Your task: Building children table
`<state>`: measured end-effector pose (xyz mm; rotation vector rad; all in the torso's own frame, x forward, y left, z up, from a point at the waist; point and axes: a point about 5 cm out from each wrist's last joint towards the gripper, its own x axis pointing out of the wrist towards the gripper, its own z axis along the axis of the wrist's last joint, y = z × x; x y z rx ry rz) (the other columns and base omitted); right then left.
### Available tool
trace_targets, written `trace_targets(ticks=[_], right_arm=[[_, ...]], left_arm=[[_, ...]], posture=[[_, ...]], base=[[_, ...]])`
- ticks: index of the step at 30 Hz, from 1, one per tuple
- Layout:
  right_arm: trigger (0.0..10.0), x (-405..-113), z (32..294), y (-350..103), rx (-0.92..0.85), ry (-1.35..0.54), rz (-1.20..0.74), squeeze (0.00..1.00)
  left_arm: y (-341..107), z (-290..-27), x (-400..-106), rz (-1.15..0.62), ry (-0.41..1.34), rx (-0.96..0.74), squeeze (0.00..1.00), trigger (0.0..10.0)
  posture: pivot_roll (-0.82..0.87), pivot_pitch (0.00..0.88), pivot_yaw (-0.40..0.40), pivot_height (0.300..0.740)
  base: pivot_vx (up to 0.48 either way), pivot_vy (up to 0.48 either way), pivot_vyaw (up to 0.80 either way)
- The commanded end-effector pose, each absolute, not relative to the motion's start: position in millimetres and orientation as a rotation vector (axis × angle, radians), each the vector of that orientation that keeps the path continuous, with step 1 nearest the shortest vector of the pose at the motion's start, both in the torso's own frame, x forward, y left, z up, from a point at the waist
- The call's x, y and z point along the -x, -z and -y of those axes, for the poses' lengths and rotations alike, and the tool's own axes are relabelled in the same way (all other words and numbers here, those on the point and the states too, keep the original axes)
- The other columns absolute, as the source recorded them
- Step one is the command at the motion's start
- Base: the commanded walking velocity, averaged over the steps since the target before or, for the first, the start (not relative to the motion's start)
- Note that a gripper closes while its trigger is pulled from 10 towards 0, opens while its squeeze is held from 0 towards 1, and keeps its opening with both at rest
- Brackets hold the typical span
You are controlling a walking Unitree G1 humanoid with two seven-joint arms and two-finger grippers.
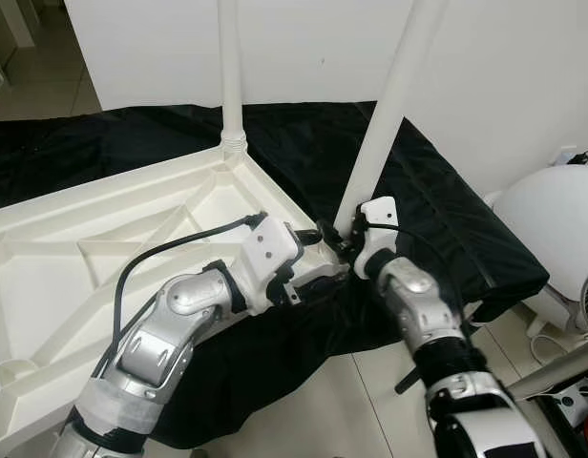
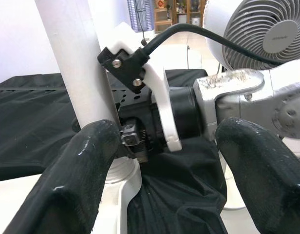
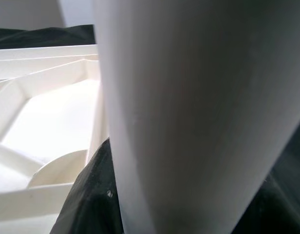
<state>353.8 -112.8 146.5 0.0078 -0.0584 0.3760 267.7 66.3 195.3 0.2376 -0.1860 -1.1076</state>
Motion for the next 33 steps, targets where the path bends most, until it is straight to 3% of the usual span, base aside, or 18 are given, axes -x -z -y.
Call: trace_targets(ticks=[1,10,22,23,33], right_arm=[[10.0,-352,120,-138,-0.062,-0.282,0.013,0.0],[10.0,-338,109,-140,-0.141,0.027,0.032,0.0],[10.0,-332,111,-147,-0.139,0.073,0.039,0.0],[10.0,-331,112,-147,-0.143,0.068,0.048,1.0],[10.0,-328,119,-149,-0.139,-0.021,0.06,1.0]], left_arm=[[-194,-67,-268,0.18,1.104,-0.243,0.0,10.0],[-189,-67,-269,0.165,1.087,-0.239,0.0,10.0],[-189,-67,-271,0.169,1.081,-0.242,0.0,10.0],[-190,-67,-271,0.17,1.081,-0.243,0.0,10.0],[-189,-67,-270,0.17,1.08,-0.246,0.0,10.0]], posture=[[0.04,0.043,-0.043,0.74],[0.03,0.054,-0.045,0.74],[0.02,0.049,-0.043,0.74],[0.02,0.049,-0.043,0.74],[0.03,0.039,-0.046,0.74]], base=[[0.0,0.0,0.0],[0.0,0.0,0.0],[0.0,0.0,0.0],[0.0,0.0,0.0],[0.0,0.0,0.0]])
